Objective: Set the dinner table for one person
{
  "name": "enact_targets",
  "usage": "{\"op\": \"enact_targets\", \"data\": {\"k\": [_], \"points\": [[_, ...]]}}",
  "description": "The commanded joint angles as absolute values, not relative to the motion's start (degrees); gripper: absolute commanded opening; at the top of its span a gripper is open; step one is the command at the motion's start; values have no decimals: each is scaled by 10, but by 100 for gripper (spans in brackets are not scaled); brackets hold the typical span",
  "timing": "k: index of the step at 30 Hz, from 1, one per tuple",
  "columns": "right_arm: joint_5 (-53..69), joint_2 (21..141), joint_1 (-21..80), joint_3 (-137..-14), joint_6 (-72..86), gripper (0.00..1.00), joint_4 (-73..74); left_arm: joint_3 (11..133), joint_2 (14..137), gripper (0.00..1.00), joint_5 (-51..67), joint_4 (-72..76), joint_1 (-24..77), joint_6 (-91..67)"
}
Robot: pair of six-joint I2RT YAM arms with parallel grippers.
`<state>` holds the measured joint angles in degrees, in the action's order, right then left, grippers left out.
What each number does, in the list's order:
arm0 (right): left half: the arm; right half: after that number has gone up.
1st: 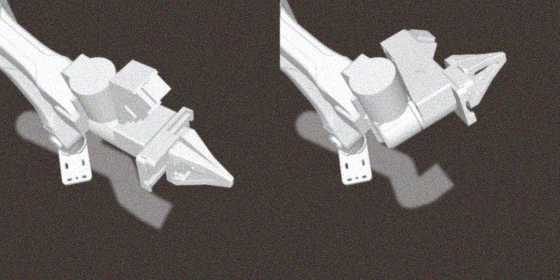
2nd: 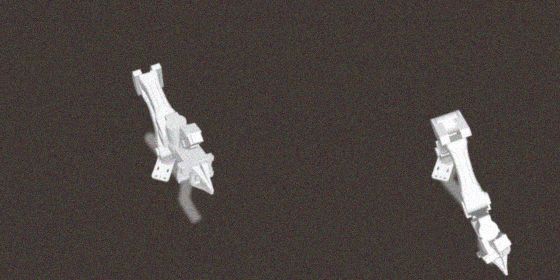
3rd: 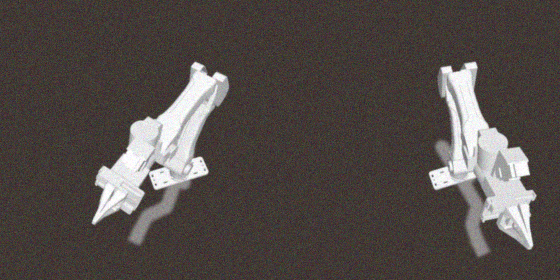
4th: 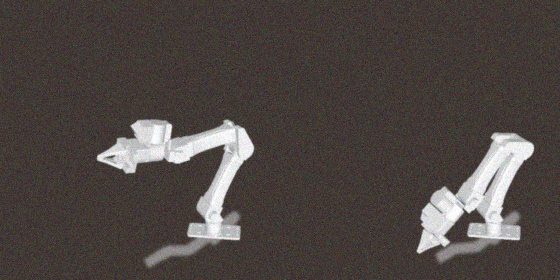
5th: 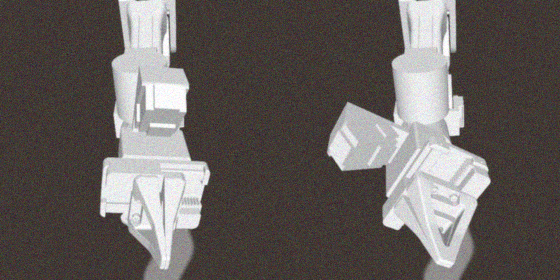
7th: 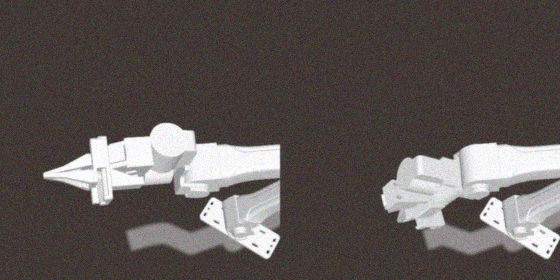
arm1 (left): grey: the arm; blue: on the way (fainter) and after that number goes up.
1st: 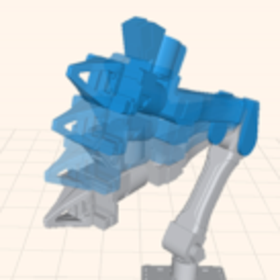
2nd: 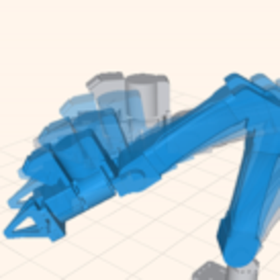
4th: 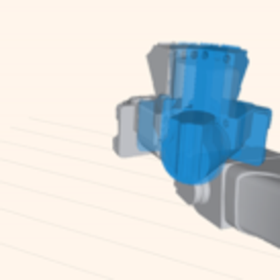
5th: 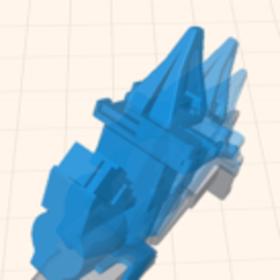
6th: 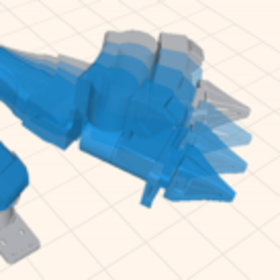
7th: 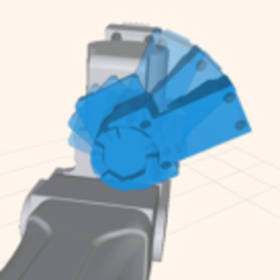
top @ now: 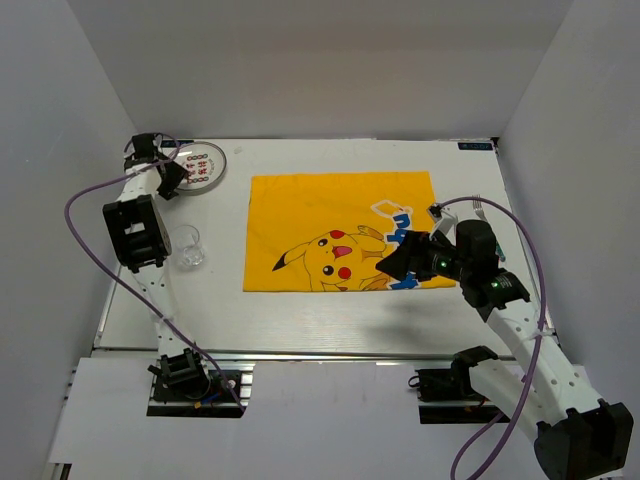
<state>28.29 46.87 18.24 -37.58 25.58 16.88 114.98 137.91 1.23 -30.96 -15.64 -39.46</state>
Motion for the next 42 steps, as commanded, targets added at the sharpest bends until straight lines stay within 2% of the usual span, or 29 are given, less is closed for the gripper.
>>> {"op": "enact_targets", "data": {"k": [1, 2, 8, 9, 10, 16, 20, 22, 28, 36, 42], "points": [[291, 469, 185, -369, 243, 89, 154, 1155, 1394, 61, -9, -308, -159, -398], [291, 470, 185, -367, 242, 89, 153, 1156, 1396, 47, -9, -306, -159, -398], [288, 477, 185, -366, 243, 89, 150, 1151, 1409, 22, -7, -301, -159, -402], [288, 478, 185, -366, 243, 89, 150, 1151, 1411, 7, -5, -301, -159, -403], [288, 480, 186, -368, 243, 89, 151, 1155, 1412, 0, -4, -302, -159, -403], [288, 478, 185, -370, 247, 89, 156, 1139, 1356, 0, 21, -284, -159, -403], [290, 469, 185, -370, 257, 89, 158, 1041, 1270, 0, 63, -200, -159, -417], [288, 461, 184, -373, 258, 89, 164, 990, 1224, 0, 123, -120, -159, -434], [265, 432, 186, -384, 258, 89, 196, 978, 1187, 0, 177, -70, -159, -484], [250, 398, 185, -398, 251, 89, 239, 903, 1097, 0, 221, 38, -152, -524], [210, 384, 184, -409, 262, 89, 247, 862, 1035, 0, 283, 56, -121, -550]]}}
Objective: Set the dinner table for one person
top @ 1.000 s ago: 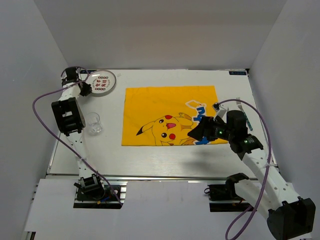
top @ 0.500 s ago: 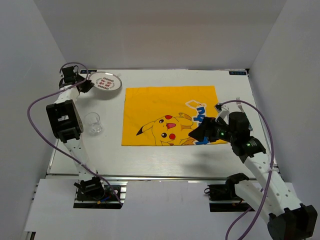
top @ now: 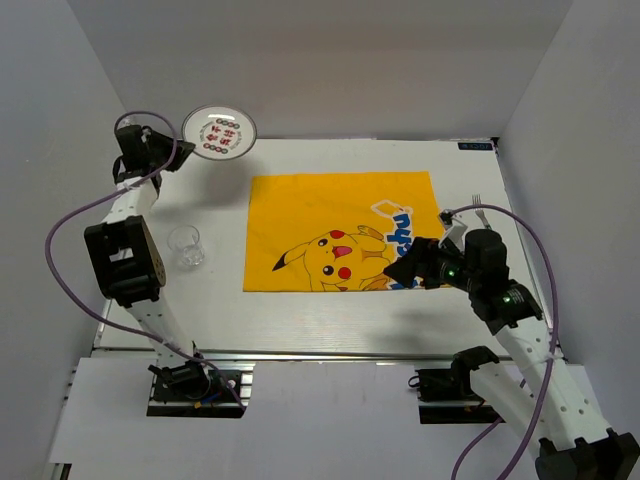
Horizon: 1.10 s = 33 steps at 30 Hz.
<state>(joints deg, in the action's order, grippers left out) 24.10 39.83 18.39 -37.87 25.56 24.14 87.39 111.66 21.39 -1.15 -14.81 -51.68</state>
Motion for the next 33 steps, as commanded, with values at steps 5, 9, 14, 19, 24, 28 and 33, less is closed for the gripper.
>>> {"op": "enact_targets", "data": {"k": [5, 9, 14, 19, 24, 28, 33], "points": [[130, 352, 182, -445, 307, 89, 249, 748, 972, 0, 294, 101, -23, -560], [75, 342, 182, -495, 317, 89, 284, 694, 960, 0, 295, 127, 68, -570], [68, 342, 182, -531, 318, 89, 321, 651, 995, 0, 312, 177, 150, -570], [76, 322, 182, -520, 323, 89, 340, 641, 1031, 0, 322, 210, 196, -569], [76, 300, 182, -519, 317, 89, 362, 604, 1042, 0, 315, 228, 208, -562], [76, 292, 183, -511, 314, 89, 370, 578, 1072, 0, 321, 269, 221, -562], [86, 292, 182, -509, 309, 89, 369, 564, 1090, 0, 291, 268, 226, -542]]}}
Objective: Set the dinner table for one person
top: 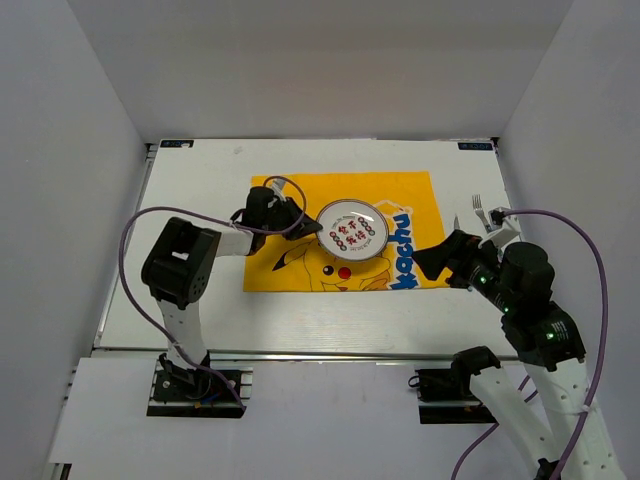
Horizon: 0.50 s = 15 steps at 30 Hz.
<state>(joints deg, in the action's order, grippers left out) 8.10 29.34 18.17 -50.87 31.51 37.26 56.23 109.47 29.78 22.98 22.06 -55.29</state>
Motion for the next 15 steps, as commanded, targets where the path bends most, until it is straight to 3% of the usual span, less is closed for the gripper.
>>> {"op": "enact_targets", "data": {"k": [1, 15], "points": [[90, 294, 182, -508, 307, 89, 369, 565, 1095, 0, 291, 270, 226, -541], [113, 308, 183, -493, 309, 89, 358, 568, 1125, 0, 263, 266, 221, -536]]}}
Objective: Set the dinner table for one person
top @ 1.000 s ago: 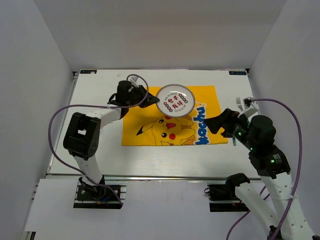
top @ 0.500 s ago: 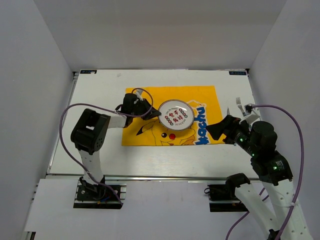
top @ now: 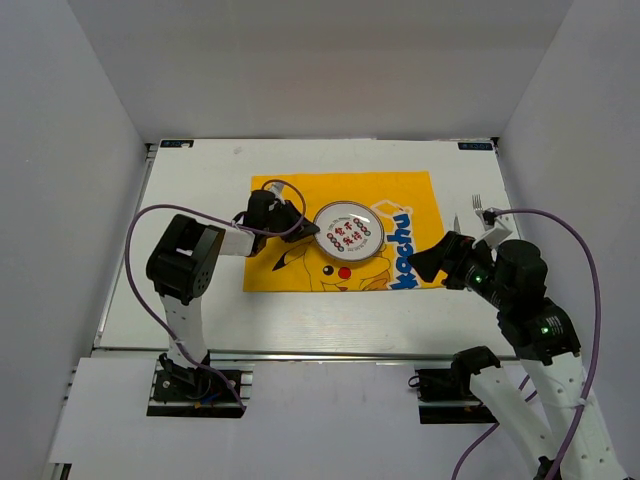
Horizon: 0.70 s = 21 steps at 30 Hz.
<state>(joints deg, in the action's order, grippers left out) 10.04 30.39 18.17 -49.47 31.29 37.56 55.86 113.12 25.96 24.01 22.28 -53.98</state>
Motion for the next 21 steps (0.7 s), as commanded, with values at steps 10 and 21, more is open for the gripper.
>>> {"op": "enact_targets", "data": {"k": [10, 21], "points": [[116, 316, 183, -478, 309, 89, 354, 585, 1137, 32, 253, 255, 226, -538], [134, 330, 183, -452, 306, 89, 316, 666, 1014, 98, 115, 4, 226, -452]]}}
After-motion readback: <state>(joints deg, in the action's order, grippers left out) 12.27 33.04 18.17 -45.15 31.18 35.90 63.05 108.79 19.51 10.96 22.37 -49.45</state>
